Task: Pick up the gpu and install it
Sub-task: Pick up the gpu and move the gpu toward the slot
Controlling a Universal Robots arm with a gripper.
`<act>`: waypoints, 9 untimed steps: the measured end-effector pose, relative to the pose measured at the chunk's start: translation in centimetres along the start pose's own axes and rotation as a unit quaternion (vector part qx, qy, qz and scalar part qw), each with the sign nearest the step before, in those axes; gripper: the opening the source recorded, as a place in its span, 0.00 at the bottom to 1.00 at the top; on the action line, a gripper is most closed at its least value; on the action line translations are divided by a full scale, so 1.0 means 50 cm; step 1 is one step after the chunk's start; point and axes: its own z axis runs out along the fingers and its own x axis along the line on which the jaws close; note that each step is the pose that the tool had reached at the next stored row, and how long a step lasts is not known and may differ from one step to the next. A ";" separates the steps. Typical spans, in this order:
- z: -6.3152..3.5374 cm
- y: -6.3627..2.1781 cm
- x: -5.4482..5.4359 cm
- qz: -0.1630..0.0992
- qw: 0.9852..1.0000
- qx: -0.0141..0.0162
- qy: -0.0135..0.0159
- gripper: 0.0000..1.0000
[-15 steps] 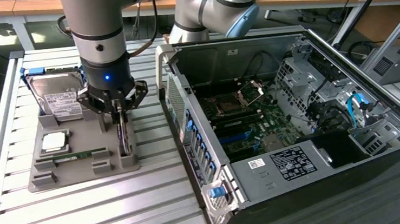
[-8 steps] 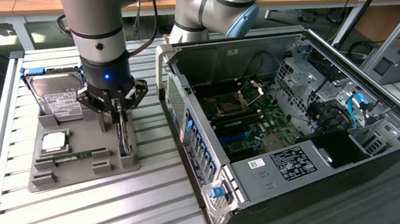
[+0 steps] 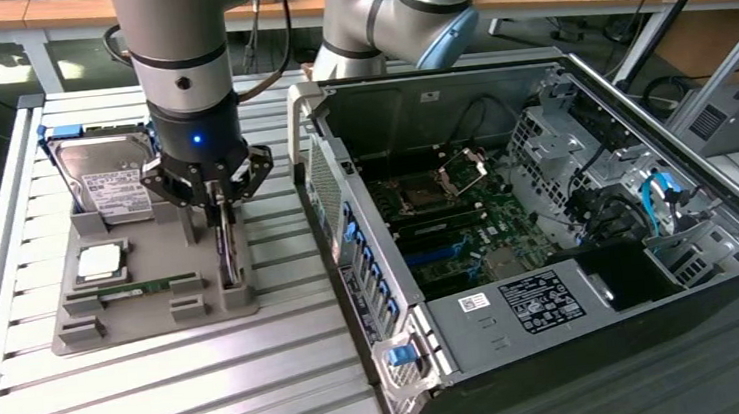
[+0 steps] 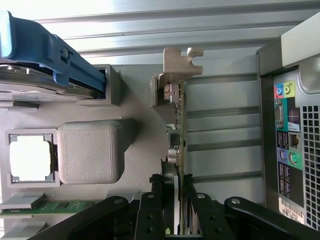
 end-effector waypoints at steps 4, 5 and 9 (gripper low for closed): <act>-0.002 0.000 0.000 0.000 1.000 0.000 0.000 0.27; -0.002 0.000 0.000 0.000 1.000 0.000 0.000 0.27; -0.005 0.000 0.000 0.000 1.000 0.000 0.000 0.27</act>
